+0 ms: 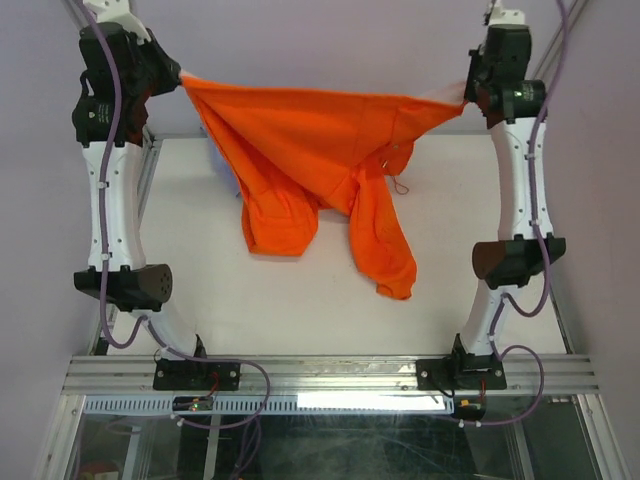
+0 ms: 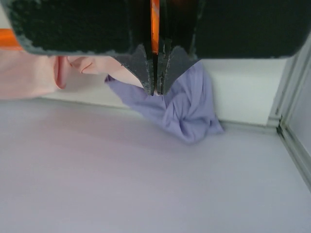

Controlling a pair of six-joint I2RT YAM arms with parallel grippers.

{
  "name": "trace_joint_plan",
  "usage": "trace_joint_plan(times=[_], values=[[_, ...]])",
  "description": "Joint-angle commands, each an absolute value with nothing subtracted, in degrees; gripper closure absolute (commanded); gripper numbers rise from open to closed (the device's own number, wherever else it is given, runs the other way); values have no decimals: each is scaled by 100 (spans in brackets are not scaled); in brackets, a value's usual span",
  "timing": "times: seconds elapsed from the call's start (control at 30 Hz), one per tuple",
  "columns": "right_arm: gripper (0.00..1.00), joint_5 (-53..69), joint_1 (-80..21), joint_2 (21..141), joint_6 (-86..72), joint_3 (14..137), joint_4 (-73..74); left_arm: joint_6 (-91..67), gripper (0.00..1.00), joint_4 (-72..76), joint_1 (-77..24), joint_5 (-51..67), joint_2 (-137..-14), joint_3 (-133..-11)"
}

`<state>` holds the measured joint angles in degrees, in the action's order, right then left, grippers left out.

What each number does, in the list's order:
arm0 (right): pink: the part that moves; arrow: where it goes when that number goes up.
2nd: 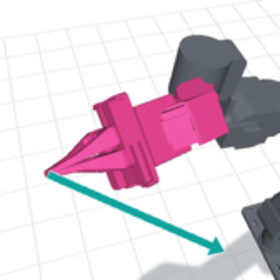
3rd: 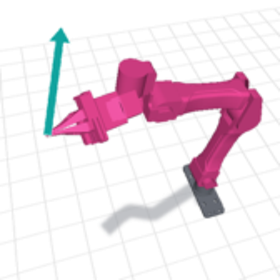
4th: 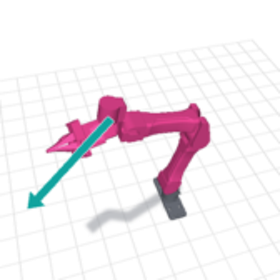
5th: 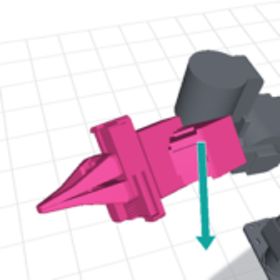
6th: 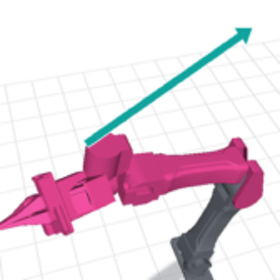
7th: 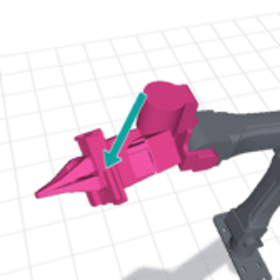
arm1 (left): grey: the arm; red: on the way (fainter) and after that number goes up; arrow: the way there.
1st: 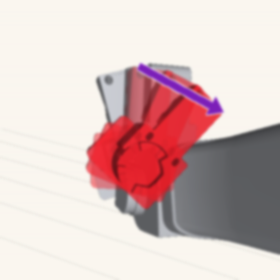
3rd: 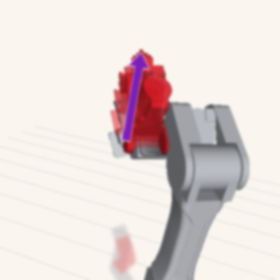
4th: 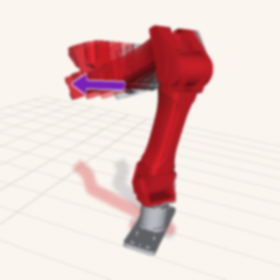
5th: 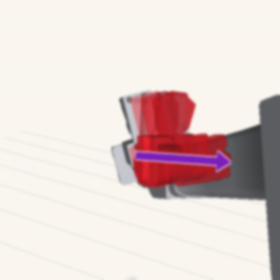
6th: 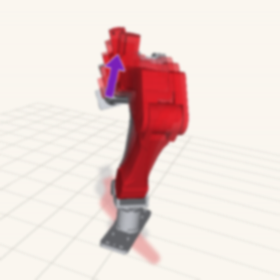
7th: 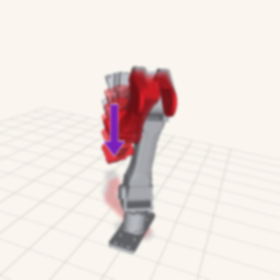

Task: Zip up the jacket

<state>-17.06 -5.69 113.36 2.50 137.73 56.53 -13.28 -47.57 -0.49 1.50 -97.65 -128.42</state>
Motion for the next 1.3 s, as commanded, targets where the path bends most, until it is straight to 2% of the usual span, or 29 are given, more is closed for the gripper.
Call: trace_joint_plan(times=[0.0,0.2,0.33,0.43,0.7,0.8,1.03,1.07,1.17,1.23,1.27], values=[[100,-1717,-474,10689,200,14294,5102,-1063,100,-4137,102,284,-9918,-14310],[100,-16,-486,8928,-28,12355,2995,-1063,100,-2512,94,1677,-8962,-13420],[100,1176,-547,8392,-239,11816,2628,-1241,100,-2316,62,3043,-8689,-13384],[100,2093,-689,8121,-297,11381,2777,-1204,100,-2338,-159,3584,-8261,-12559],[100,2431,-1976,7444,0,9107,3672,-971,100,-2622,-1686,3366,-6565,-8852],[100,2549,-2642,7162,-215,8004,3618,-1343,100,-2667,-2247,3328,-6057,-7564],[100,2299,-3794,6938,-1264,5546,2854,-2568,100,-2570,-3788,2407,-5383,-5225],[100,2253,-3880,6995,-1406,5271,2684,-2728,97,-2495,-4022,2249,-5398,-4942],[98,2137,-4064,7411,-1606,4823,2409,-3131,80,-2174,-4598,1974,-5645,-4382],[93,2060,-4082,7703,-1573,4813,2470,-3221,61,-2220,-4659,1915,-5798,-4367],[87,1975,-4091,7788,-1559,4868,2549,-3211,55,-2378,-4658,1730,-5799,-4465]])
